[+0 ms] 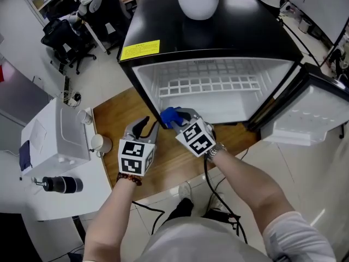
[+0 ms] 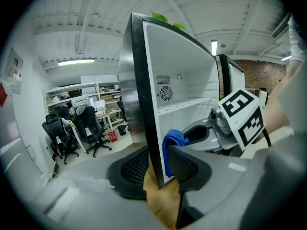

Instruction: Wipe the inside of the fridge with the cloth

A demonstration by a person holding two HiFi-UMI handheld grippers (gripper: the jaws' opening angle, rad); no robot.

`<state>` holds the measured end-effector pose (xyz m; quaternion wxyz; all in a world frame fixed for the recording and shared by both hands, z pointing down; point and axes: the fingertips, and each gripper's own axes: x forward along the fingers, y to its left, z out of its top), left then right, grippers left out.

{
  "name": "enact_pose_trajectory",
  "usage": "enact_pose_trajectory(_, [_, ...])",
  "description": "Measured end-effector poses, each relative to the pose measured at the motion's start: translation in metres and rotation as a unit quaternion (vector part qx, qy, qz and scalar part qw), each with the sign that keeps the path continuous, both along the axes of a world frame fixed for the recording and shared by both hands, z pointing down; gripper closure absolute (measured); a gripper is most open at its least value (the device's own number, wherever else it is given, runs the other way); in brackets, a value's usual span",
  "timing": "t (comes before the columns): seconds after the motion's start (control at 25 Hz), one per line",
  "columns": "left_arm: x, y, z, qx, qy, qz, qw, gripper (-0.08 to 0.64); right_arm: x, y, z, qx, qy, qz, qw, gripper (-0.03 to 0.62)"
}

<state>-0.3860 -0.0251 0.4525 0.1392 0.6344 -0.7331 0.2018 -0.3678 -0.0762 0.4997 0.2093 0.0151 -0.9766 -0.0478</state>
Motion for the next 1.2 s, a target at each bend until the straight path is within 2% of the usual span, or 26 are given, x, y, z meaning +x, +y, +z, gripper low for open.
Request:
enact_pose_trajectory(0.52, [-0.006,-0.015,0.012,0.01,-0.003,0.028,0.9995,0.41,-0.036,-0.031,0.02,-0.02,-0.043,0.049,0.998,0.523])
enact_pose_trajectory(1.2, [-0.01,-0.021,0.008,0.042,-0.006,0.016,0.999,0.405,-0.073,-0.087,0.029,0.015,-0.058,0.119,0.991,0.523])
